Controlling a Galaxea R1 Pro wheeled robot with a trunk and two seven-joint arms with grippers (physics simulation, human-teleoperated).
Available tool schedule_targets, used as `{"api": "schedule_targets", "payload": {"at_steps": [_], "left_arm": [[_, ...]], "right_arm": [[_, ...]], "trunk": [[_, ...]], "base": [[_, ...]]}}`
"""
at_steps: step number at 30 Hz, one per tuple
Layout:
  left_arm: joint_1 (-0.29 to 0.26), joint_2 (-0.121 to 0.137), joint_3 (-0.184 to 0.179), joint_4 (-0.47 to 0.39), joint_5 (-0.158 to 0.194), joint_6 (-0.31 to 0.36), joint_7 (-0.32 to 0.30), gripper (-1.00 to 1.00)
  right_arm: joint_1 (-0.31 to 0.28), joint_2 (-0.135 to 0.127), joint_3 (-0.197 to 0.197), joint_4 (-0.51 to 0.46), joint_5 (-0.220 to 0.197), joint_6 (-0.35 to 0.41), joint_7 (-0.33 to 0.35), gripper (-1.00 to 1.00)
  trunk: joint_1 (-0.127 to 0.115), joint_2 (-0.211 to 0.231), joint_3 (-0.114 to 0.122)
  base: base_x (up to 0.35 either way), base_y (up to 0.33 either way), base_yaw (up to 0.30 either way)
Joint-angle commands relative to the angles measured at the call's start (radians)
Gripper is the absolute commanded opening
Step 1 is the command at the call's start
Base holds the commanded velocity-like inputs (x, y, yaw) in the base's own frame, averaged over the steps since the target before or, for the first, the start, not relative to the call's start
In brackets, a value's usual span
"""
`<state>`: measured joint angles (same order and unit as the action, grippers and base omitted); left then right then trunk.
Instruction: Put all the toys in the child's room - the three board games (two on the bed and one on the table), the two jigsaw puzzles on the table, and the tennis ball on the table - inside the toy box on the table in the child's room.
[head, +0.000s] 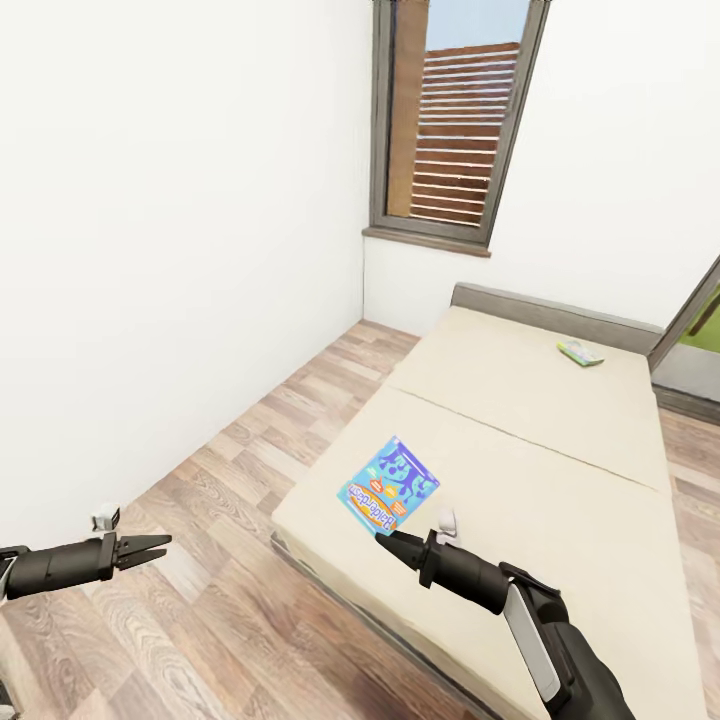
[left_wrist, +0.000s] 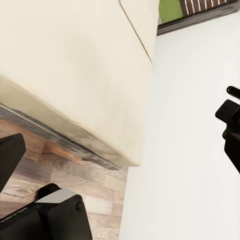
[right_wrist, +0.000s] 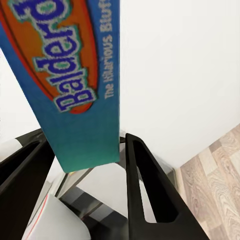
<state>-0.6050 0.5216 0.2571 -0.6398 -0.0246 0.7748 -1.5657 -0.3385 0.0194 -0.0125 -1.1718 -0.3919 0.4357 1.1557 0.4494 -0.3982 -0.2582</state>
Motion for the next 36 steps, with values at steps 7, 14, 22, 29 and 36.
{"api": "schedule_targets", "payload": {"at_steps": [7,14,22,29,36], "left_arm": [[-0.001,0.0,0.001,0.0,-0.002,0.011,-0.005,1.0],[-0.001,0.0,0.001,0.0,-0.003,0.011,-0.005,1.0],[-0.001,0.0,0.001,0.0,-0.003,0.011,-0.005,1.0],[-0.001,0.0,0.001,0.0,-0.003,0.011,-0.005,1.0],[-0.001,0.0,0.001,0.0,-0.003,0.011,-0.005,1.0]], "right_arm": [[-0.001,0.001,-0.001,0.0,-0.004,0.01,0.002,-1.0],[-0.001,0.001,-0.001,0.0,-0.004,0.011,0.002,-1.0],[-0.001,0.001,-0.001,0.0,-0.004,0.011,0.0,-1.0],[-0.001,0.001,-0.001,0.0,-0.004,0.012,-0.031,-1.0],[-0.001,0.001,-0.001,0.0,-0.004,0.012,-0.035,-1.0]], "trunk": [[0.001,-0.002,0.01],[0.001,-0.002,0.022],[0.001,-0.002,0.035],[0.001,-0.002,0.047],[0.001,-0.002,0.058]], "base": [[0.0,0.0,0.127],[0.0,0.0,0.127],[0.0,0.0,0.127],[0.0,0.0,0.127],[0.0,0.0,0.127]]}}
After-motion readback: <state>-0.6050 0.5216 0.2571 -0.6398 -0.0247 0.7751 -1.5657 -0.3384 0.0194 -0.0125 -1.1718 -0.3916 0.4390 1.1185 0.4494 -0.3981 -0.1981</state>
